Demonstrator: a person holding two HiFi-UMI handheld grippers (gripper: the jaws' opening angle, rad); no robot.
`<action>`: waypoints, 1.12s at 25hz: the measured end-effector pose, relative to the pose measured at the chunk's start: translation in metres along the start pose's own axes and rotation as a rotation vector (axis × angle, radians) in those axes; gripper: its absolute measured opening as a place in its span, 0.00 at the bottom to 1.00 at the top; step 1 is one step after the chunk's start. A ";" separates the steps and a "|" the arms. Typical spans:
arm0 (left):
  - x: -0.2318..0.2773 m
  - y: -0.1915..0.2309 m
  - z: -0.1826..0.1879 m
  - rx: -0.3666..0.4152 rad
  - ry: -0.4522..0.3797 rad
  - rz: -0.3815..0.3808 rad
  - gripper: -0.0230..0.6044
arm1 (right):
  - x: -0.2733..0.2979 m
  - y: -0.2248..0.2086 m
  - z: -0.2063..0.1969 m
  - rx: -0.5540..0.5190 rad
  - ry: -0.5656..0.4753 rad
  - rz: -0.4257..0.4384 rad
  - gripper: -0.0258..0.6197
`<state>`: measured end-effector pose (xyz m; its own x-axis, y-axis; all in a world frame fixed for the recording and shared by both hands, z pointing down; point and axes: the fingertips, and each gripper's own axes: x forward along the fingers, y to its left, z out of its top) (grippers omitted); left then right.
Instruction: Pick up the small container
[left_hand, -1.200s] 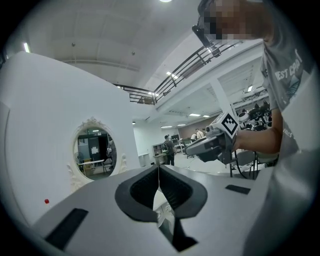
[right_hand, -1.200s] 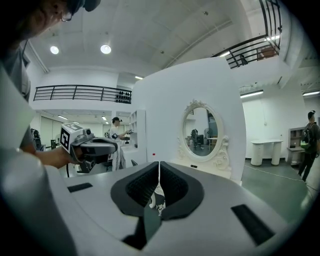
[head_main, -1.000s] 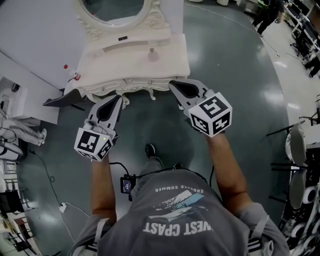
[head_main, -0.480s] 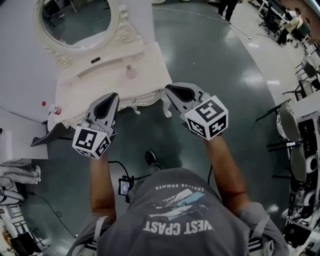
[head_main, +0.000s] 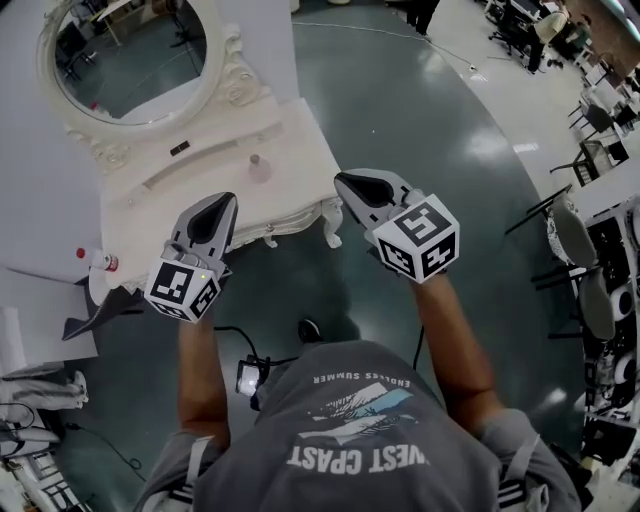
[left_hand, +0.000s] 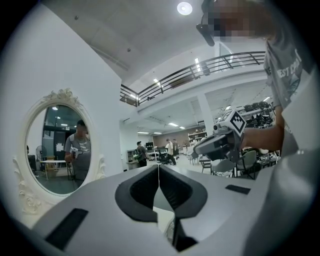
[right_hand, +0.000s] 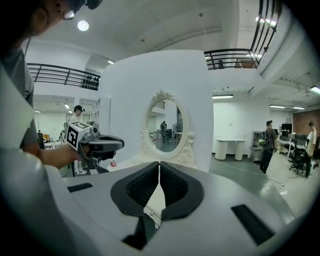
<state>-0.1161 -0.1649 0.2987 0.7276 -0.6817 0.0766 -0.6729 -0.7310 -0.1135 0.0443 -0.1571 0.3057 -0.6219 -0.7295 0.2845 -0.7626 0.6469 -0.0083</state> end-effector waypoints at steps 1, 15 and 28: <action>0.001 0.006 -0.002 -0.004 -0.001 -0.003 0.07 | 0.005 0.000 0.001 -0.001 0.002 -0.006 0.09; 0.007 0.065 -0.029 -0.065 -0.005 0.003 0.07 | 0.060 -0.006 0.011 -0.013 0.036 -0.024 0.09; 0.015 0.111 -0.074 -0.116 0.069 0.112 0.07 | 0.133 -0.029 0.009 -0.012 0.062 0.088 0.09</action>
<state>-0.1896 -0.2587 0.3607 0.6388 -0.7568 0.1382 -0.7632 -0.6460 -0.0100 -0.0178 -0.2752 0.3356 -0.6737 -0.6550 0.3423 -0.7033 0.7105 -0.0246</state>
